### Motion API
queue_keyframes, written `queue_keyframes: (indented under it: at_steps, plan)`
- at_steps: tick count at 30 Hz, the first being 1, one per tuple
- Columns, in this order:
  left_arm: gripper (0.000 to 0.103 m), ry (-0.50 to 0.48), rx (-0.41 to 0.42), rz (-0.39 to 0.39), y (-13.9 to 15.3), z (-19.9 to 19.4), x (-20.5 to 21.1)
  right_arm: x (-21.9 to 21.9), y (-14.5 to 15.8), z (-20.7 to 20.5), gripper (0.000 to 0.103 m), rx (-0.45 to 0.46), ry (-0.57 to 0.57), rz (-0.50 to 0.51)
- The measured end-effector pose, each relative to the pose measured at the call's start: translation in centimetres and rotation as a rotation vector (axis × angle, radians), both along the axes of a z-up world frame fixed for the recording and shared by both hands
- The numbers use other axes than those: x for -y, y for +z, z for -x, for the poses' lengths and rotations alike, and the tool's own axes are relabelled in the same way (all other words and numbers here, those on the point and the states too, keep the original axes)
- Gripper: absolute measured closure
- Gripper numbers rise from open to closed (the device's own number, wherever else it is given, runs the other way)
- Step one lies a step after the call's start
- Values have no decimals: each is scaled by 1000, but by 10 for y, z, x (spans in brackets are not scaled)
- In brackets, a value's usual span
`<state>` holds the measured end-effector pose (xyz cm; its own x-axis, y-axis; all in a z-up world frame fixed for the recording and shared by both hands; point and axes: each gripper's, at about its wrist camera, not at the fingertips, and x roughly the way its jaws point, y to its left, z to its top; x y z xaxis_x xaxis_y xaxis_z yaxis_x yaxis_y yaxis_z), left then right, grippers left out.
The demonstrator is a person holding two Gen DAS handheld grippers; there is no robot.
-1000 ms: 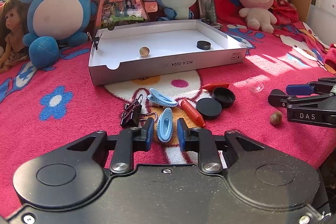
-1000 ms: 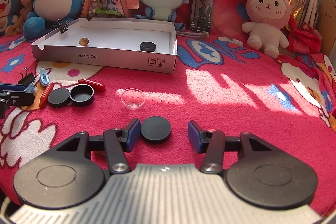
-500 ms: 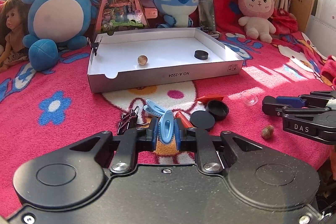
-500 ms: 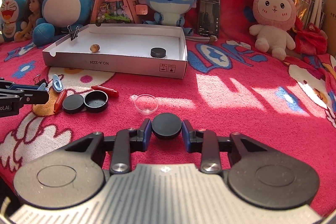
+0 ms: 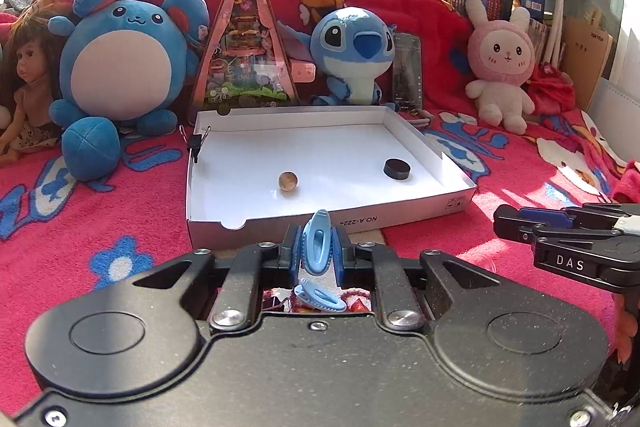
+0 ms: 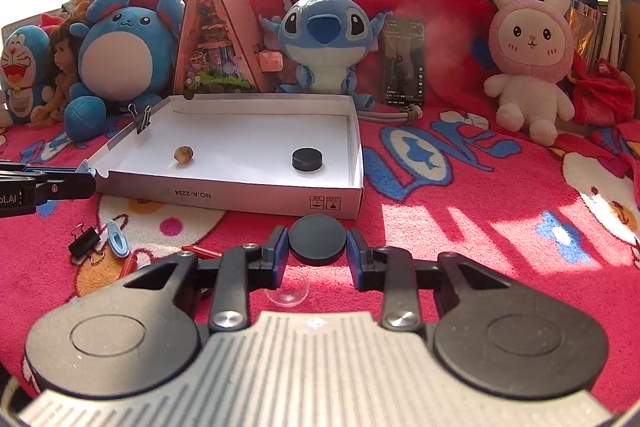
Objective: Organize rigid objects
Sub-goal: 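Carry the blue clip and the black disc into the white box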
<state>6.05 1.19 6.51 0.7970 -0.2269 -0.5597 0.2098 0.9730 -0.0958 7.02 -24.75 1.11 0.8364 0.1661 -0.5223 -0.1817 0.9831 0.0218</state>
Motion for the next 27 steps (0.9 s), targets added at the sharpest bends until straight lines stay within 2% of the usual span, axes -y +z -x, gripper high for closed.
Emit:
queue_keyframes:
  at_steps: [7, 12, 21, 27]
  plan:
    - [88, 20, 8, 16, 11, -19, -7, 4, 11, -23, 66, -25, -4, -52]
    - [88, 22, -17, 41, 14, -38, -11, 7, 15, -41, 67, -58, -8, -85]
    - [88, 49, -112, 78, 8, -84, -17, 11, 26, -80, 67, -121, -12, -136]
    - [88, 85, -178, 67, -1, -116, -23, 10, 27, -111, 67, -178, -23, -165]
